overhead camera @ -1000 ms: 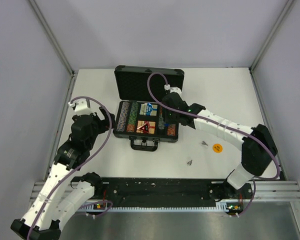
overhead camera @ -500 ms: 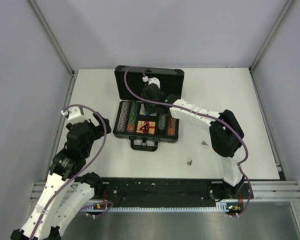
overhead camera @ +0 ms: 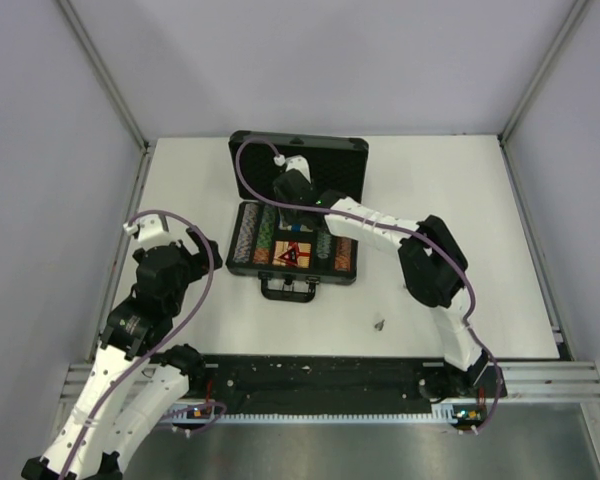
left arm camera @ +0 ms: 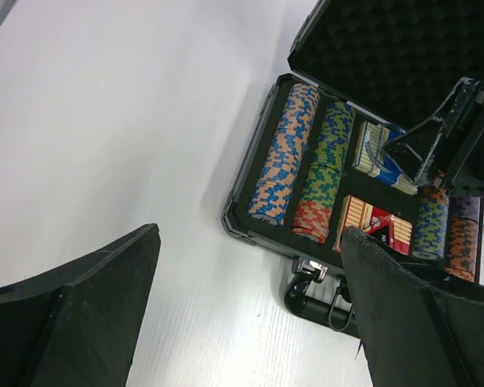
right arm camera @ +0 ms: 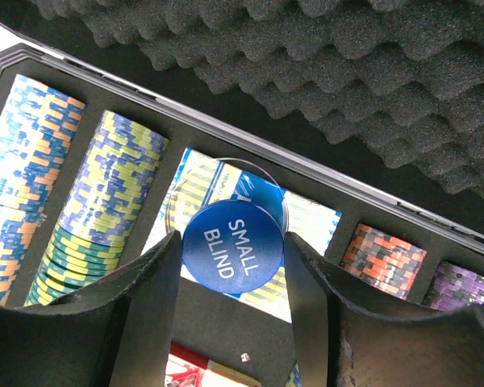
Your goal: Pack up texas hold em set
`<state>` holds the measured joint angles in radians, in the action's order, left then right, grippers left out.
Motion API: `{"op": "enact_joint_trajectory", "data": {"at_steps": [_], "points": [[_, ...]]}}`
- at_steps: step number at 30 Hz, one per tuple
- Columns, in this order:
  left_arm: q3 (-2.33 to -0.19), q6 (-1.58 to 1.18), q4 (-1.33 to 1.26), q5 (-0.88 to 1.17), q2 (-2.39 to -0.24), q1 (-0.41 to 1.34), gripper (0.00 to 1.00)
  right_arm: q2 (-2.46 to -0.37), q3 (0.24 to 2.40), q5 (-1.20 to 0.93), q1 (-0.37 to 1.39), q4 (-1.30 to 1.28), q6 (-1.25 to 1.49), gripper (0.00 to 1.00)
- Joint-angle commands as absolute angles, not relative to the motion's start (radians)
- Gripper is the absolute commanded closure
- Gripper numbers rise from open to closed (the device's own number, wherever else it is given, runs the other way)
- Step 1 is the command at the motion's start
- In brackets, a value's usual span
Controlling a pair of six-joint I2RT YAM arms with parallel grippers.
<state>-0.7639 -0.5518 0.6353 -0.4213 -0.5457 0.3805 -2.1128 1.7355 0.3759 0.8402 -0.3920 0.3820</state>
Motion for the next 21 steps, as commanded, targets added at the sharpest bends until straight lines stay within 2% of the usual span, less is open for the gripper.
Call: {"op": "enact_joint_trajectory", "data": {"at_steps": [1, 5, 9, 14, 21], "points": [[-0.761, -0.554, 0.614, -0.445, -0.546, 0.377, 0.01, -2.129, 1.782, 0.419, 0.851, -0.353, 0.354, 0.49], [-0.767, -0.554, 0.615, -0.442, -0.548, 0.377, 0.01, -2.132, 1.786, 0.428, 0.854, -0.351, 0.353, 0.46], [-0.769, -0.552, 0.612, -0.436, -0.551, 0.379, 0.01, -2.126, 1.784, 0.439, 0.859, -0.339, 0.339, 0.35], [-0.775, -0.551, 0.614, -0.434, -0.552, 0.377, 0.01, -2.066, 1.784, 0.448, 0.859, -0.336, 0.336, 0.27], [-0.779, -0.548, 0.601, -0.420, -0.557, 0.379, 0.01, -1.913, 1.737, 0.437, 0.859, -0.425, 0.354, 0.24]]}}
